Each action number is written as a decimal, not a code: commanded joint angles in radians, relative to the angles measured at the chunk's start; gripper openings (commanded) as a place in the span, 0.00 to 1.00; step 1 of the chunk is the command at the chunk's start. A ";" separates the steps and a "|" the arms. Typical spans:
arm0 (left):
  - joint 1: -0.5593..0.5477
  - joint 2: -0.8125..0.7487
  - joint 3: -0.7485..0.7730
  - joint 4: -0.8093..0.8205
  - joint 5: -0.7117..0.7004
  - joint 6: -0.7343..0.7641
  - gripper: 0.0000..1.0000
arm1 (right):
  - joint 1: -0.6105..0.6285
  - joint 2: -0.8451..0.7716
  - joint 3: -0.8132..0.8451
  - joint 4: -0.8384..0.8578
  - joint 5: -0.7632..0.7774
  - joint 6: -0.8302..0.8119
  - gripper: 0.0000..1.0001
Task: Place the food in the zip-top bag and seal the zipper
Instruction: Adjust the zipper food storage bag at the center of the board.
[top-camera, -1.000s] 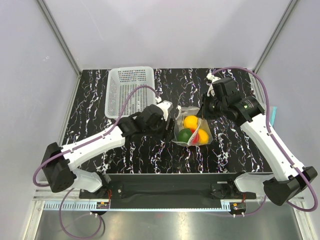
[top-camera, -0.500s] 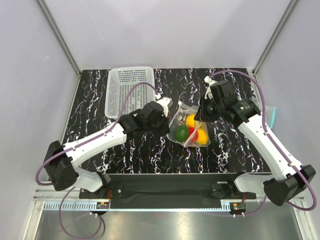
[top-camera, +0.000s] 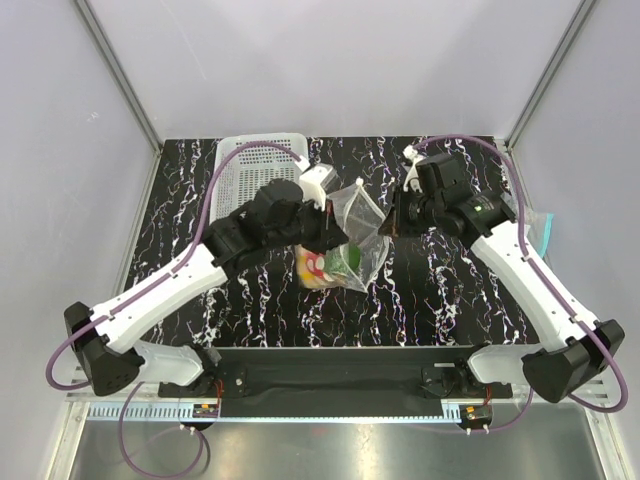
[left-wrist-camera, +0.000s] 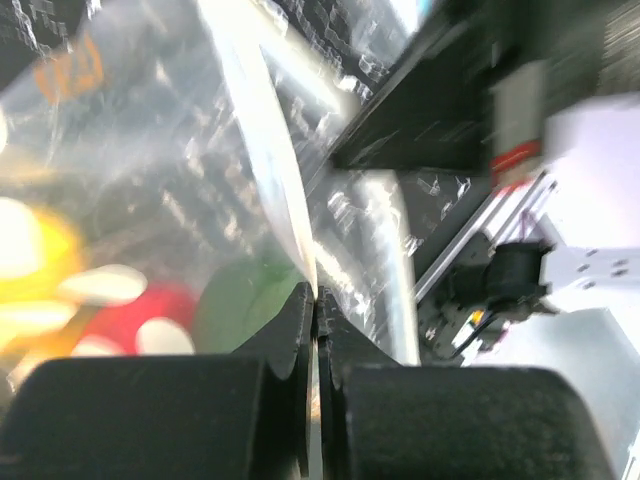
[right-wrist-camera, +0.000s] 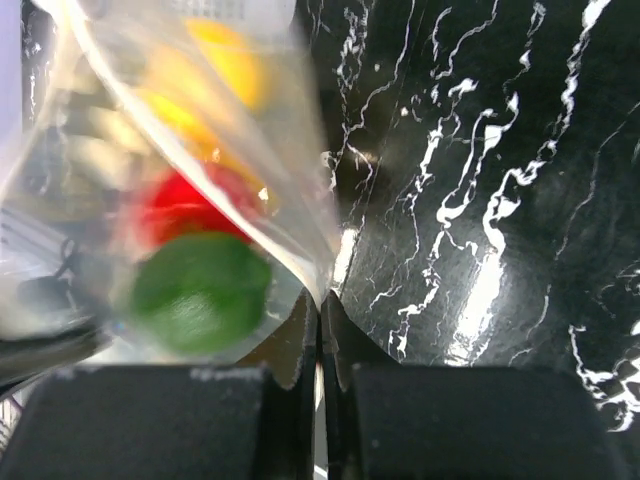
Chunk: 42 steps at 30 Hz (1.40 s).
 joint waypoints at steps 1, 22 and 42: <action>0.043 -0.028 -0.152 0.049 0.052 -0.011 0.00 | 0.005 -0.047 0.142 -0.071 0.072 -0.028 0.00; 0.108 -0.097 -0.101 -0.088 0.140 0.011 0.00 | 0.008 -0.189 -0.151 0.066 -0.090 0.124 0.00; 0.016 0.011 -0.058 -0.046 0.146 0.021 0.02 | 0.120 -0.100 -0.195 0.327 -0.101 0.255 0.18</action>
